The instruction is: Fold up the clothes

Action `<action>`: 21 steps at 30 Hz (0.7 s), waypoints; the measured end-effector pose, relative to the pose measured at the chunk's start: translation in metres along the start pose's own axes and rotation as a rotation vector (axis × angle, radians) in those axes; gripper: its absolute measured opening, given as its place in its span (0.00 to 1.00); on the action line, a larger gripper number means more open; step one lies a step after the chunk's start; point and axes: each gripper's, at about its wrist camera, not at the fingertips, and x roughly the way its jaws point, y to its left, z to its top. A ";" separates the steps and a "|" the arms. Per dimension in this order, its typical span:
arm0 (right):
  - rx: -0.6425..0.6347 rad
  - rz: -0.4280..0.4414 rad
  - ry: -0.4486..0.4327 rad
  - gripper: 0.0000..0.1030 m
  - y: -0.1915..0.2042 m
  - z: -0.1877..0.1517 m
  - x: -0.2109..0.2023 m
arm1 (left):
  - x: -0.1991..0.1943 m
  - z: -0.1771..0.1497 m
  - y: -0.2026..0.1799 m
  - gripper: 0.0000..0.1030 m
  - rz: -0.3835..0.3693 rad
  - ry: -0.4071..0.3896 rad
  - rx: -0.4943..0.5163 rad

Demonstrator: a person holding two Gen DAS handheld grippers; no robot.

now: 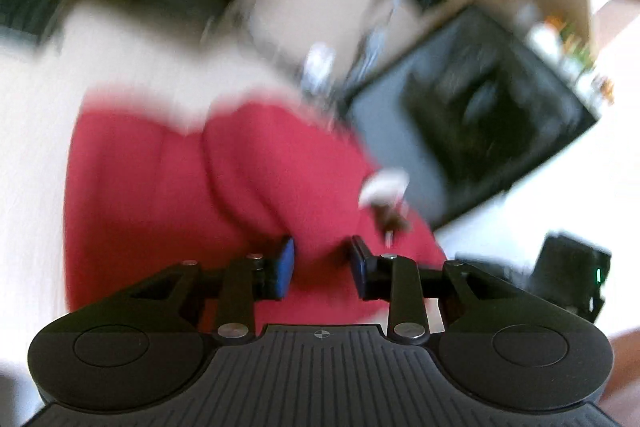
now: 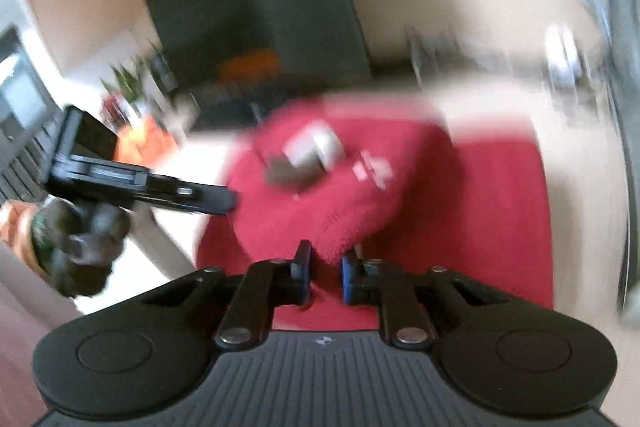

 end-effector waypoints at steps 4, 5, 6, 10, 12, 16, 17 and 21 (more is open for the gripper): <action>0.101 -0.050 0.085 0.17 -0.019 -0.027 0.034 | 0.025 -0.027 0.032 0.31 0.077 0.083 -0.123; 0.114 -0.049 0.075 0.18 -0.020 -0.028 0.038 | 0.026 -0.026 0.037 0.30 0.076 0.070 -0.137; 0.118 -0.048 0.066 0.18 -0.020 -0.026 0.042 | 0.027 -0.022 0.038 0.30 0.081 0.056 -0.134; 0.121 -0.043 0.030 0.18 -0.017 -0.016 0.061 | 0.031 0.005 0.044 0.30 0.119 -0.003 -0.103; 0.090 -0.052 0.035 0.22 -0.010 -0.008 0.068 | 0.033 0.022 0.048 0.31 0.136 -0.020 -0.105; -0.043 -0.101 0.052 0.55 0.006 -0.009 0.052 | -0.001 0.045 0.033 0.70 0.102 -0.033 -0.002; -0.076 -0.118 0.052 0.60 0.009 -0.012 0.043 | -0.009 0.050 0.031 0.81 0.047 -0.044 0.005; -0.122 -0.153 -0.015 0.61 0.005 -0.008 0.010 | -0.027 0.073 0.025 0.90 -0.095 -0.120 0.026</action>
